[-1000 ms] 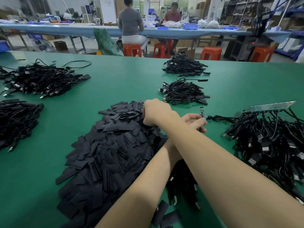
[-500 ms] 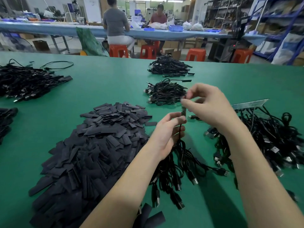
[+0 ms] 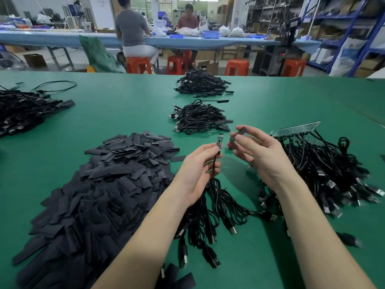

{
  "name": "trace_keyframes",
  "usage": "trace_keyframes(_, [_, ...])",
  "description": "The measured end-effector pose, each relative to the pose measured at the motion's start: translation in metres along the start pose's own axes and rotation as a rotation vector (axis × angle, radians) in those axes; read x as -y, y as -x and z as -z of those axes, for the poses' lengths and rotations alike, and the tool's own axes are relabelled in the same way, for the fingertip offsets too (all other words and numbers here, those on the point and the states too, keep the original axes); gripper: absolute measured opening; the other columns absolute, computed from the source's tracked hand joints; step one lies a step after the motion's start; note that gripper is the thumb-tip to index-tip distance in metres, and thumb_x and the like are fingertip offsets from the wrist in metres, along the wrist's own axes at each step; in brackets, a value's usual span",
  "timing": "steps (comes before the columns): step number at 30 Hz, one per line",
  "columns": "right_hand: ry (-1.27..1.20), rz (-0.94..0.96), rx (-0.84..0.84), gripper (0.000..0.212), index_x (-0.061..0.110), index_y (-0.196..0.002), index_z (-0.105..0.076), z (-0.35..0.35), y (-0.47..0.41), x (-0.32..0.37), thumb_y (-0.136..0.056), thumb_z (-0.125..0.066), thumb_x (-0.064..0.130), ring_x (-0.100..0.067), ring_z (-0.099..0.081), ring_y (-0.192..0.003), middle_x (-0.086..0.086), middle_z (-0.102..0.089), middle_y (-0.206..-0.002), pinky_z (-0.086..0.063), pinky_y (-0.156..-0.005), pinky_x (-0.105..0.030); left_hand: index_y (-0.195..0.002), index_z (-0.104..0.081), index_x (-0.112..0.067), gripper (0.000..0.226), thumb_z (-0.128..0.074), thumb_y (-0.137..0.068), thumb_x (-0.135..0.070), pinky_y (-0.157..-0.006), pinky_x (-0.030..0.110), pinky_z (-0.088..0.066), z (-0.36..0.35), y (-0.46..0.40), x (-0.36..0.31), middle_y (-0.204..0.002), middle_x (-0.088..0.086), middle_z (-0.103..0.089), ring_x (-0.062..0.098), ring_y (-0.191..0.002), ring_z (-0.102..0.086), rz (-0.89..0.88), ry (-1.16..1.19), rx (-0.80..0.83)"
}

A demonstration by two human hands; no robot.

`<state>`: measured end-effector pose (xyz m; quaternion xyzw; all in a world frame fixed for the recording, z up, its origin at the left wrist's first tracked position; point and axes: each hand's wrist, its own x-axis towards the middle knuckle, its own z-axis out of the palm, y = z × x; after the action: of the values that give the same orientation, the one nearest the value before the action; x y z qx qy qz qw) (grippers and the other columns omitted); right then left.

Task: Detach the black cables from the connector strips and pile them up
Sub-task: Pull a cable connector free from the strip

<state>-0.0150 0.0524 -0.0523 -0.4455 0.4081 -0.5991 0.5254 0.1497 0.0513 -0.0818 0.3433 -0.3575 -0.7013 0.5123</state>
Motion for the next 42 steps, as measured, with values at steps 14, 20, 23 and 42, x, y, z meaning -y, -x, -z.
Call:
trace_keyframes(14, [-0.152, 0.080, -0.008, 0.020, 0.008, -0.098, -0.072, -0.005, -0.004, -0.009, -0.078, -0.075, 0.005, -0.020, -0.074, -0.089, -0.013, -0.078, -0.094, -0.058, -0.080, -0.024, -0.104, -0.069, -0.009, 0.011, -0.060, -0.097, -0.009, -0.057, 0.016, -0.047, 0.001, -0.003, 0.003, -0.072, -0.004, -0.063, 0.007, -0.061, -0.052, -0.001, 0.030, 0.035])
trace_keyframes(20, [-0.114, 0.118, 0.007, 0.016, 0.008, -0.097, -0.071, -0.003, -0.002, -0.008, -0.083, -0.072, 0.000, -0.019, -0.074, -0.089, -0.012, -0.078, -0.096, -0.058, -0.081, -0.025, -0.114, -0.066, 0.000, 0.020, -0.059, -0.097, -0.007, -0.057, 0.015, -0.045, 0.001, -0.002, 0.002, -0.073, -0.003, -0.059, 0.006, -0.060, -0.050, -0.013, -0.018, 0.058])
trace_keyframes(23, [-0.168, 0.068, 0.066, 0.019, 0.010, -0.093, -0.072, 0.003, -0.001, -0.004, -0.076, -0.073, 0.005, -0.018, -0.074, -0.089, -0.012, -0.078, -0.097, -0.058, -0.078, -0.022, -0.111, -0.068, -0.001, 0.018, -0.060, -0.097, -0.007, -0.057, 0.015, -0.045, 0.004, 0.001, -0.003, -0.075, -0.001, -0.059, 0.007, -0.061, -0.049, -0.015, -0.096, 0.091])
trace_keyframes(42, [-0.183, -0.111, 0.343, 0.018, 0.019, -0.092, -0.079, 0.002, 0.006, -0.008, -0.079, -0.075, 0.006, -0.015, -0.073, -0.090, -0.009, -0.077, -0.104, -0.057, -0.081, -0.022, -0.103, -0.055, -0.007, 0.021, -0.070, -0.088, -0.007, -0.060, 0.021, -0.046, 0.025, 0.010, -0.041, -0.067, 0.000, -0.062, 0.012, -0.060, -0.047, -0.022, -0.360, 0.209])
